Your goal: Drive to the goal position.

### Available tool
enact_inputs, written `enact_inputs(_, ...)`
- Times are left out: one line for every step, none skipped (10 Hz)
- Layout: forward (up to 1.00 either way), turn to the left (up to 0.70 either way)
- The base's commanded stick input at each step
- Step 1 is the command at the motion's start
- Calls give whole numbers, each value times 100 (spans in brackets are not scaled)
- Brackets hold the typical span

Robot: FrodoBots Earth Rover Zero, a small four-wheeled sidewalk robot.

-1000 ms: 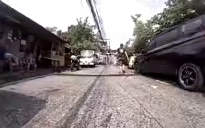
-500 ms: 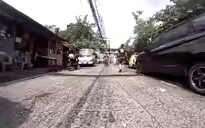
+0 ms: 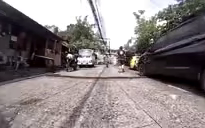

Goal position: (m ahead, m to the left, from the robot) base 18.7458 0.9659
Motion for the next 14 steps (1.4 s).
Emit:
enact_inputs(70,2)
enact_inputs(70,25)
enact_inputs(0,0)
enact_inputs(-6,0)
enact_inputs(-60,0)
enact_inputs(-69,0)
enact_inputs(0,0)
enact_inputs(0,0)
enact_inputs(0,0)
enact_inputs(0,0)
enact_inputs(0,0)
enact_inputs(0,0)
enact_inputs(0,0)
enact_inputs(0,0)
